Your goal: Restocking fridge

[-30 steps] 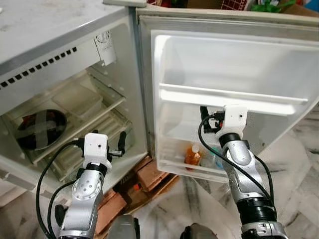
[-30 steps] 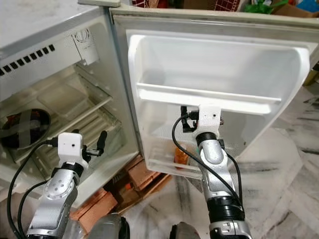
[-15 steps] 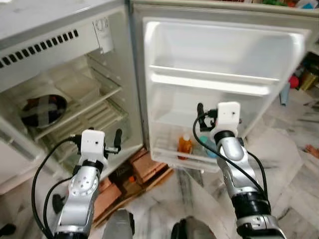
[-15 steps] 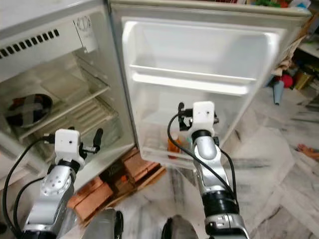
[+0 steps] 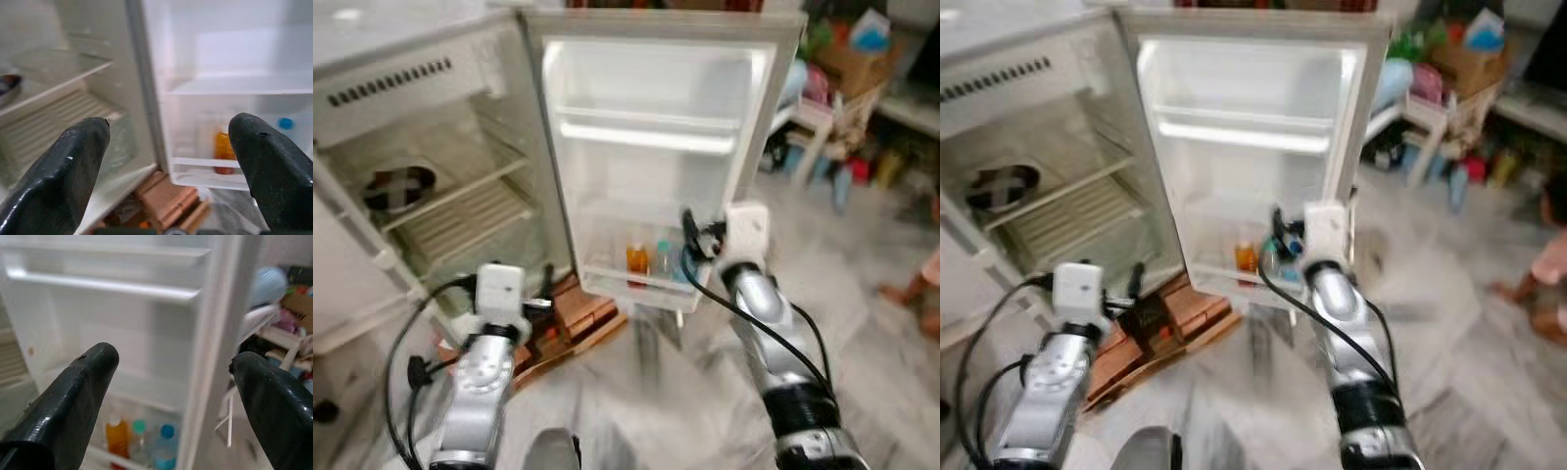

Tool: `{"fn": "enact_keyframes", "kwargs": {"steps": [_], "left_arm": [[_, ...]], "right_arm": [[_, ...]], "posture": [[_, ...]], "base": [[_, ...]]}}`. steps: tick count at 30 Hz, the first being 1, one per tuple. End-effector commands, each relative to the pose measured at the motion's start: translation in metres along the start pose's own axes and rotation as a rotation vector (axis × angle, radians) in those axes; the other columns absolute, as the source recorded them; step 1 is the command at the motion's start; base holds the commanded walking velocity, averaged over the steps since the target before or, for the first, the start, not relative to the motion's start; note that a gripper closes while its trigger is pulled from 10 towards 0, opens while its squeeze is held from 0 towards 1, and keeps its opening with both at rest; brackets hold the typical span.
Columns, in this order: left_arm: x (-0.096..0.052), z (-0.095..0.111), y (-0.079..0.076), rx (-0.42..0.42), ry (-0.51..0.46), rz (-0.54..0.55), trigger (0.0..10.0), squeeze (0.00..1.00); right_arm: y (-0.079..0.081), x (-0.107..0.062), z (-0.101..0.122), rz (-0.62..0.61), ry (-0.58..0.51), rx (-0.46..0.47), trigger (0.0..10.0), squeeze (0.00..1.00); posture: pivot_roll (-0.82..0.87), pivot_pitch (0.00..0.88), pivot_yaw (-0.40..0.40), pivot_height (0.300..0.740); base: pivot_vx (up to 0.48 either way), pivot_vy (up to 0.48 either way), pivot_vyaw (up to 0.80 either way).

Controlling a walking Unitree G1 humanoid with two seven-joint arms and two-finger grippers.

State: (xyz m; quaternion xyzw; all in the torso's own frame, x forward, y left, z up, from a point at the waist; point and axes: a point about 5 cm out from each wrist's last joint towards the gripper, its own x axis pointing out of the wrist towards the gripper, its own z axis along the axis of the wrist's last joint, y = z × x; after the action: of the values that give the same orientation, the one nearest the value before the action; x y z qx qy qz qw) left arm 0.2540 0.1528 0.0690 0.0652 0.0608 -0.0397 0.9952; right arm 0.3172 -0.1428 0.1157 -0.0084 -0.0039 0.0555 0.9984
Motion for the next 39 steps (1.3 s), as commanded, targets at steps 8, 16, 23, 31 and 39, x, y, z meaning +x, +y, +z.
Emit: {"fn": "enact_keyframes", "kwargs": {"steps": [8, 16, 23, 31, 39], "left_arm": [[0.003, 0.001, 0.006, 0.032, 0.003, 0.017, 10.0, 0.00], [0.004, 0.000, 0.007, 0.036, 0.008, 0.029, 10.0, 0.00], [0.005, 0.000, 0.006, 0.039, 0.010, 0.031, 10.0, 0.00], [0.005, 0.000, 0.006, 0.038, 0.011, 0.029, 10.0, 0.00], [0.007, 0.000, 0.006, 0.048, 0.015, 0.036, 10.0, 0.00]], "right_arm": [[0.008, 0.000, 0.005, 0.045, -0.031, 0.016, 10.0, 0.00], [0.012, 0.000, 0.010, 0.087, -0.060, -0.020, 10.0, 0.00], [0.013, 0.001, 0.012, 0.100, -0.073, -0.003, 10.0, 0.00], [0.013, 0.000, 0.013, 0.097, -0.084, -0.008, 10.0, 0.00], [0.015, 0.000, 0.020, 0.111, -0.136, -0.024, 10.0, 0.00]], "posture": [[0.09, 0.043, 0.004, 0.740], [0.09, 0.046, 0.000, 0.740], [0.09, 0.049, 0.000, 0.740], [0.09, 0.049, 0.000, 0.740], [0.09, 0.049, 0.001, 0.740]], "base": [[0.000, -0.287, 0.00], [0.000, -0.166, 0.63], [0.000, -0.281, 0.73], [0.000, -0.407, 0.69], [0.061, -0.397, 0.64]]}}
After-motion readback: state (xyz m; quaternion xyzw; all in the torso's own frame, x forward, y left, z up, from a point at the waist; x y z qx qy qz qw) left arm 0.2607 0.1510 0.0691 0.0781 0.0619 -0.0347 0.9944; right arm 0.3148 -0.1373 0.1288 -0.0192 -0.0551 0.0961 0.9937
